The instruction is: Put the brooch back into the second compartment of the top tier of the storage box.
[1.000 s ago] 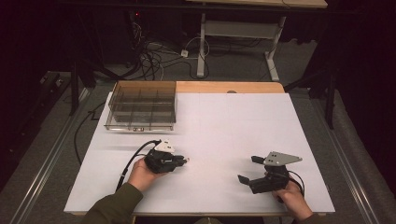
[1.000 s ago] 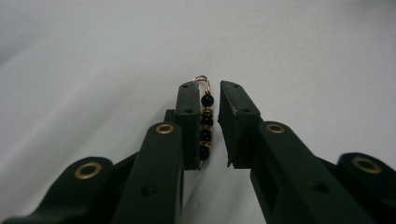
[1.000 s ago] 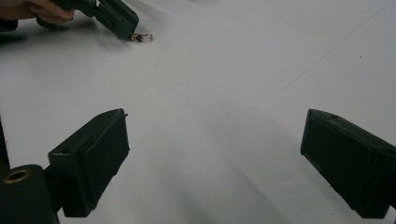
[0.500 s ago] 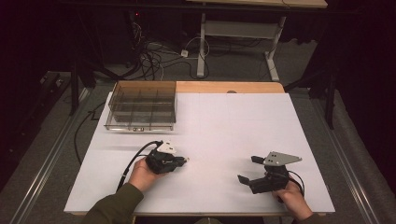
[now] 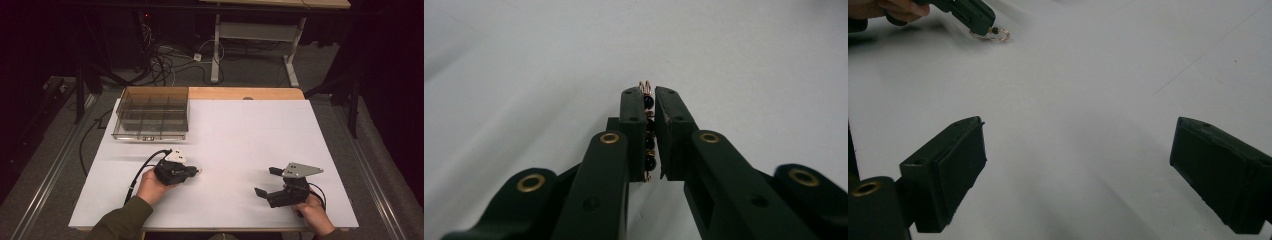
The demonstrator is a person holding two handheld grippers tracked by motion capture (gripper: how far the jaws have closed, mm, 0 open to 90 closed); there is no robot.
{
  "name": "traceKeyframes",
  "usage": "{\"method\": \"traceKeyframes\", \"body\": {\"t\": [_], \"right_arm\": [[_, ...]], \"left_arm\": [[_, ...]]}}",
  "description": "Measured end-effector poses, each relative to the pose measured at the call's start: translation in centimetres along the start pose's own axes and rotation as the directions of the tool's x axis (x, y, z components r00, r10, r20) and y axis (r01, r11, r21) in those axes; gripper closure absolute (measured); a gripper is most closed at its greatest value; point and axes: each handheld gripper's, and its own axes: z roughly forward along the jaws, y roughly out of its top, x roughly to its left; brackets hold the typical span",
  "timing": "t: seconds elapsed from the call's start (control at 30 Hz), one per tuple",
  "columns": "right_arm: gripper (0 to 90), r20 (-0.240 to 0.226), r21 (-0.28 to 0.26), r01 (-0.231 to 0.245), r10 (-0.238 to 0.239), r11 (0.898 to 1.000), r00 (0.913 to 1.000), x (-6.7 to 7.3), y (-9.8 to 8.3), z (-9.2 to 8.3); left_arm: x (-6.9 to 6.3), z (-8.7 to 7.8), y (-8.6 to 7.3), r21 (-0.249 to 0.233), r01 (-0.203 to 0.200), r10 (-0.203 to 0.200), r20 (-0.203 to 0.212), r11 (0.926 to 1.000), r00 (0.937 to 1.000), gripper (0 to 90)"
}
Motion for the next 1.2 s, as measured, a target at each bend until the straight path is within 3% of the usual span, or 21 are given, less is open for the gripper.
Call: {"method": "traceKeyframes", "body": {"t": [0.77, 1.2], "right_arm": [[8.5, -0.004, 0.003, 0.003, -0.003, 1.000, 1.0000, 0.0, -0.1, 0.0], [8.5, -0.006, 0.004, 0.004, -0.004, 1.000, 1.0000, 0.0, -0.1, 0.1]], "left_arm": [[0.4, -2.0, 0.3, -0.043, 0.018, -0.016, 0.045, 0.9989, 0.9989, 81.2], [1.0, -3.3, 0.4, -0.056, 0.032, -0.030, 0.039, 0.9979, 0.9988, 81.2]]}}
